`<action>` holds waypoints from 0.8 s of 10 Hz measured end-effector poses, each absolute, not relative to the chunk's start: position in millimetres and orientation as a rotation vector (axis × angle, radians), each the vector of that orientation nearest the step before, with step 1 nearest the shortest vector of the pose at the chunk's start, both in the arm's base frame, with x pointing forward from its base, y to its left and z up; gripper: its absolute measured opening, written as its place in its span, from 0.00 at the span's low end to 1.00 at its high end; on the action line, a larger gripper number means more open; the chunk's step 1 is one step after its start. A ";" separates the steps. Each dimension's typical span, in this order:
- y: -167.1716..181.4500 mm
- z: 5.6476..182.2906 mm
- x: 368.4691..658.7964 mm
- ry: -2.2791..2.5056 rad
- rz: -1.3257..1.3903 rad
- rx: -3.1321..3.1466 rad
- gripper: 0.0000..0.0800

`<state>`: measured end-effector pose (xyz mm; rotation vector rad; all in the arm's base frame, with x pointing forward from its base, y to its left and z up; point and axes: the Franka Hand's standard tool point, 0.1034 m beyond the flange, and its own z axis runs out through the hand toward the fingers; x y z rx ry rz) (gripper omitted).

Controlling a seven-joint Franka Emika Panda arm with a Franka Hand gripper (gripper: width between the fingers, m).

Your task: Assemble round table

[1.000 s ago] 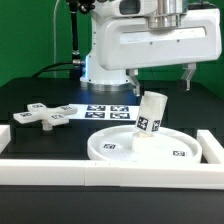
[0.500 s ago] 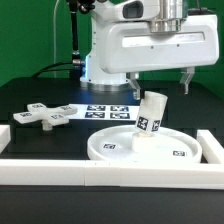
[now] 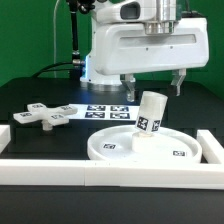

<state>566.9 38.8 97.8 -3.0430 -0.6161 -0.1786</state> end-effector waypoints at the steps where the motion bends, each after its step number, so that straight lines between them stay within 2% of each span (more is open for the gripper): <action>1: 36.8 95.8 567.0 -0.624 -0.180 -3.042 0.81; 4: 33.7 93.6 566.9 -0.625 -0.177 -3.043 0.81; 6: 33.8 93.0 566.6 -0.625 -0.175 -3.042 0.50; 8: 33.8 93.0 566.7 -0.625 -0.175 -3.042 0.51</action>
Offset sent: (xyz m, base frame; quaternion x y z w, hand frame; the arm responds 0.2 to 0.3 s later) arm 0.0020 -0.0045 0.0011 -0.0013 0.0049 -0.0088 0.9999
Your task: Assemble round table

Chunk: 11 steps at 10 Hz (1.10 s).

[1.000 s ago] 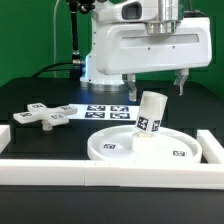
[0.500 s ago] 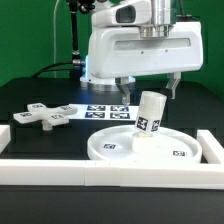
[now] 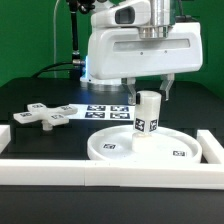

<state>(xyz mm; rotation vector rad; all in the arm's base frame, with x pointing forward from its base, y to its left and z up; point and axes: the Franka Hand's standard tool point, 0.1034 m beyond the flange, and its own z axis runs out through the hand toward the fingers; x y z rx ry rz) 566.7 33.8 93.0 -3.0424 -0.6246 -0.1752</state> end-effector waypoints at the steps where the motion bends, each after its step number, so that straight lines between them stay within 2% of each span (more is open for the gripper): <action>1: 33.8 93.0 566.7 -0.625 -0.175 -3.042 0.51; 5: 34.9 93.0 566.7 -0.490 -0.173 -3.059 0.51; 11: 30.5 92.0 566.8 0.515 -0.295 -2.977 0.51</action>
Offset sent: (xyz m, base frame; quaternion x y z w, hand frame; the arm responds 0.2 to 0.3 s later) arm 0.0000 0.0000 0.0000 0.0000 0.0000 0.0000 1.0000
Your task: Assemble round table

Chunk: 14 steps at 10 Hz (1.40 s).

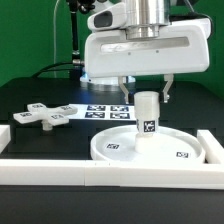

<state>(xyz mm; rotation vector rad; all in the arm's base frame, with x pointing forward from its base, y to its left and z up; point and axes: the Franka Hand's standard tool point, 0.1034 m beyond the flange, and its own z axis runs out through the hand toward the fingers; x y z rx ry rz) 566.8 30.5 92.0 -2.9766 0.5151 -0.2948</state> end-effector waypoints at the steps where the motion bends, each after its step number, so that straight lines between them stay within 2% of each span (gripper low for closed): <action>1: 29.3 91.9 566.0 0.602 -0.311 -2.950 0.51; 6: 22.3 90.7 561.2 1.343 -0.210 -2.619 0.51; 10: 21.1 89.5 559.8 1.764 -0.082 -2.324 0.51; 14: 40.5 87.8 562.5 2.226 0.079 -1.841 0.51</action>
Offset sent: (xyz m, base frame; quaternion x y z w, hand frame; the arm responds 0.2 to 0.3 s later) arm 0.0063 0.0176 -0.0017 0.0142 -0.0118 0.2915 0.9564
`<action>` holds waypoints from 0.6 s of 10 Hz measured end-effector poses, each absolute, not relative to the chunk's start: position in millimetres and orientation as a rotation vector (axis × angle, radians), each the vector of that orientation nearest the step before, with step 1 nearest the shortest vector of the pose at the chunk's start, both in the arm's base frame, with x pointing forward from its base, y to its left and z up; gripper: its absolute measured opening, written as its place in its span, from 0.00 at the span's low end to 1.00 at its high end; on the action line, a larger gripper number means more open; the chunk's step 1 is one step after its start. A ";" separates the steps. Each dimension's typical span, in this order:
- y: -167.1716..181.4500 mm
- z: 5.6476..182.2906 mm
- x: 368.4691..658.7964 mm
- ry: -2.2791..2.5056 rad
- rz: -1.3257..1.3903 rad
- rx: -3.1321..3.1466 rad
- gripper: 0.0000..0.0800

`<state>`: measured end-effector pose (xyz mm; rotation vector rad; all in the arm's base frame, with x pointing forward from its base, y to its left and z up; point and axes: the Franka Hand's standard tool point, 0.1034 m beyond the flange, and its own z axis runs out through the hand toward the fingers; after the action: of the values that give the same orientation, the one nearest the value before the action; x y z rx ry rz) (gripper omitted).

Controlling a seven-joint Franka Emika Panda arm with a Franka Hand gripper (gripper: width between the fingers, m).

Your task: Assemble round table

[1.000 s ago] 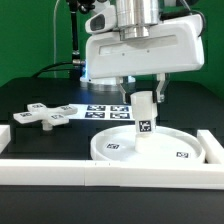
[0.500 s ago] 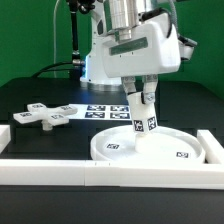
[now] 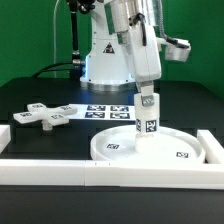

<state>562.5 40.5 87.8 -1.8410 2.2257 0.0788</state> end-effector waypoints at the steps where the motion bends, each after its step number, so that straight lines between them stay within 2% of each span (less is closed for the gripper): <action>1: 42.1 87.9 562.7 2.259 0.090 -1.791 0.51; 6: 41.7 87.3 562.0 2.355 0.131 -1.632 0.51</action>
Offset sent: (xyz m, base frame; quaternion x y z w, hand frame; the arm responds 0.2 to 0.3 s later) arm -0.0062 -0.0110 0.0041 -0.0094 -0.0168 0.0440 0.9988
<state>562.0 41.7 87.3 -1.6324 2.3548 0.1314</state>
